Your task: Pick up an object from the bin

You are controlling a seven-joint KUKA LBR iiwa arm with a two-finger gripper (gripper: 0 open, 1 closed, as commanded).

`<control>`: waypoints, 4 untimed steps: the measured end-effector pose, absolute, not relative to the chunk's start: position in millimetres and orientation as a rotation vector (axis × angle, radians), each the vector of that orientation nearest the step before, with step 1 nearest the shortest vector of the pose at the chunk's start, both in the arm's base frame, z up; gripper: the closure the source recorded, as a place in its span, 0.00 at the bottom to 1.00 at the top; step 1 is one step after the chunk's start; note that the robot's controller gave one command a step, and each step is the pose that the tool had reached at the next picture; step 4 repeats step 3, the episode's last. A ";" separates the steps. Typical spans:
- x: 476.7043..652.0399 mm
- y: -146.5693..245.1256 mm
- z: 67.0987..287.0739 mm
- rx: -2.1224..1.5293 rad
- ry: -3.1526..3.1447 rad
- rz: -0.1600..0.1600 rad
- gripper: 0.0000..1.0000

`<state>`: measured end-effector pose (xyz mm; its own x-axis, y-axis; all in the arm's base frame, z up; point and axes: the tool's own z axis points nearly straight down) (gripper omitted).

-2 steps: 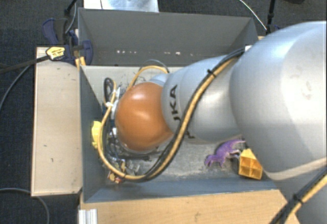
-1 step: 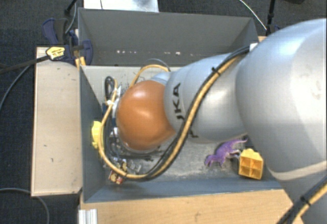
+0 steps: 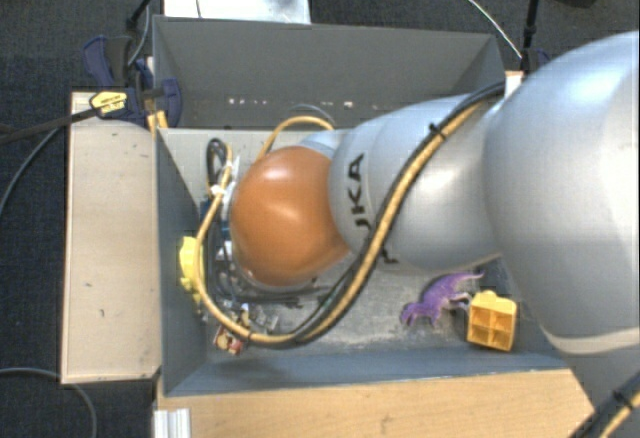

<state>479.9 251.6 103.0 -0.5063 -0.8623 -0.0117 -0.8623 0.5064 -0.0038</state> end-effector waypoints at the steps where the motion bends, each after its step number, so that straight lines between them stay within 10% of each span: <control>1: 481.5 252.3 117.3 -1.552 2.712 0.003 1.00; 4: 481.8 252.6 134.5 -1.548 2.711 0.004 1.00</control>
Offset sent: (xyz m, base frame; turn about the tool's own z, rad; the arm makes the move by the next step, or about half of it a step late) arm 0.0001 -0.0001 0.0131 0.0000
